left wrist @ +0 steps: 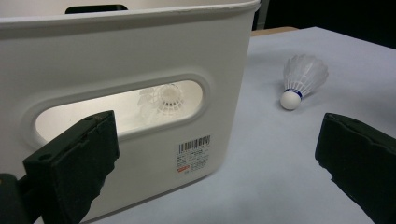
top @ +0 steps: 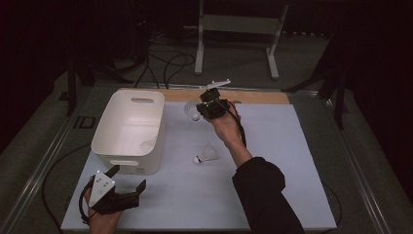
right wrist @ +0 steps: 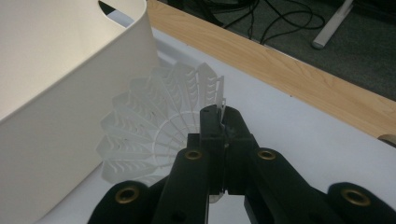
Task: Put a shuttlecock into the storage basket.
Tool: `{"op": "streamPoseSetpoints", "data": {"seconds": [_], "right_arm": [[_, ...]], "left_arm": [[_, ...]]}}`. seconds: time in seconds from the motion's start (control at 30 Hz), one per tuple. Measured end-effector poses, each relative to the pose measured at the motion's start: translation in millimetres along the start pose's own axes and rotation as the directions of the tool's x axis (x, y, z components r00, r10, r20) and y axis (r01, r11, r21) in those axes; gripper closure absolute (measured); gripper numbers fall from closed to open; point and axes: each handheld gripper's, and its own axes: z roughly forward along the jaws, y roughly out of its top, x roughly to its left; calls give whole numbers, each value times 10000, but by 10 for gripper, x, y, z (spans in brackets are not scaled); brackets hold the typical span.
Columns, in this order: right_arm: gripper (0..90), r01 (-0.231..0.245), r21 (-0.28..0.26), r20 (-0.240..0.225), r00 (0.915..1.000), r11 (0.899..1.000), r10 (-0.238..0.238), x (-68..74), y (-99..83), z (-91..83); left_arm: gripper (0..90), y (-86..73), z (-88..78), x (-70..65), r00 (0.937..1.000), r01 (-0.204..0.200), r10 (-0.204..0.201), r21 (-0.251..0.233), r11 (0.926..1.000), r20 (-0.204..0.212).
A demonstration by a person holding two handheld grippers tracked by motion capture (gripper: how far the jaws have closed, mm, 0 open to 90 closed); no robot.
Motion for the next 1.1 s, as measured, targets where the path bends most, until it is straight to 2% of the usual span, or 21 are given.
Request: {"op": "streamPoseSetpoints", "data": {"seconds": [1.1], "right_arm": [[889, 120, -405, -69, 9999, 9991, -123, 51, 204, -154]], "left_arm": [[3, 0, -1, -1, 10000, -19, 19, 3, 10000, 3]]}}
